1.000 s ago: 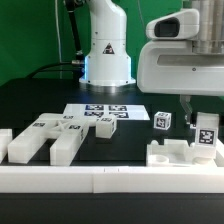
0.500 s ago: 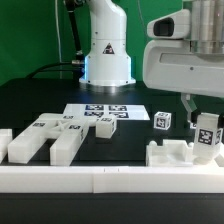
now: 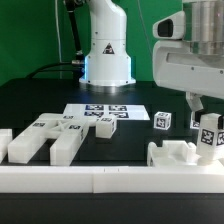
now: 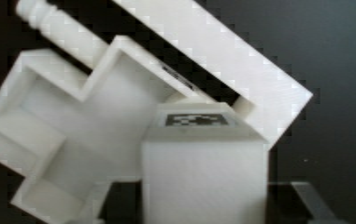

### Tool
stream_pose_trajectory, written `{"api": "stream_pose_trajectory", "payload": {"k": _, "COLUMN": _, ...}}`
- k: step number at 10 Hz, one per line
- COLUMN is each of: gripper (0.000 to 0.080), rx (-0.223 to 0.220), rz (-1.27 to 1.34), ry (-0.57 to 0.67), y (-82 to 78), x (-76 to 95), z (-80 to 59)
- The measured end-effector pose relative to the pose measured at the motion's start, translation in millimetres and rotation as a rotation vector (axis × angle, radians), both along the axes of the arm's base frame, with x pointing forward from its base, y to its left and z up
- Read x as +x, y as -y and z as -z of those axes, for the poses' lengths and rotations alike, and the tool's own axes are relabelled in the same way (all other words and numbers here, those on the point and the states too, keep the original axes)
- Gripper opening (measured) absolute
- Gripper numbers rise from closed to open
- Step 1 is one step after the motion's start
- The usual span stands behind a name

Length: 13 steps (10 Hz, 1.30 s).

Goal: Assemble chair

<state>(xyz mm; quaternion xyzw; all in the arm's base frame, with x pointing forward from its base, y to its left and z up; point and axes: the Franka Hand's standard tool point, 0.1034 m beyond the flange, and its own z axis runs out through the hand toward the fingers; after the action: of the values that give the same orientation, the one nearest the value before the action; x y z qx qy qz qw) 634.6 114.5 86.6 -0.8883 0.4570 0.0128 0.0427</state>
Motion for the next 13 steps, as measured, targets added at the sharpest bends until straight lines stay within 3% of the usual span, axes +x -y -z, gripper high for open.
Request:
{"api": "stream_pose_trajectory", "payload": {"k": 2, "gripper": 0.0571, "rx": -0.001, "rz": -0.017, "ry": 0.001, "y": 0.0, "x": 0.0, "z": 0.0}}
{"api": "stream_pose_trajectory", "payload": {"k": 3, "gripper": 0.0571, "rx": -0.002, "rz": -0.069, "ry": 0.006, "y": -0.4, "x": -0.1, "z": 0.0}}
{"api": "stream_pose_trajectory", "payload": {"k": 4, "gripper": 0.0633, "rx": -0.004, "rz": -0.133, "ry": 0.011, "y": -1.9, "x": -0.4, "z": 0.0}}
{"api": "stream_pose_trajectory", "payload": {"k": 13, "gripper": 0.0648, "rx": -0.021, "rz": -0.895, "ry": 0.086, "y": -5.2, "x": -1.4, "z": 2.0}}
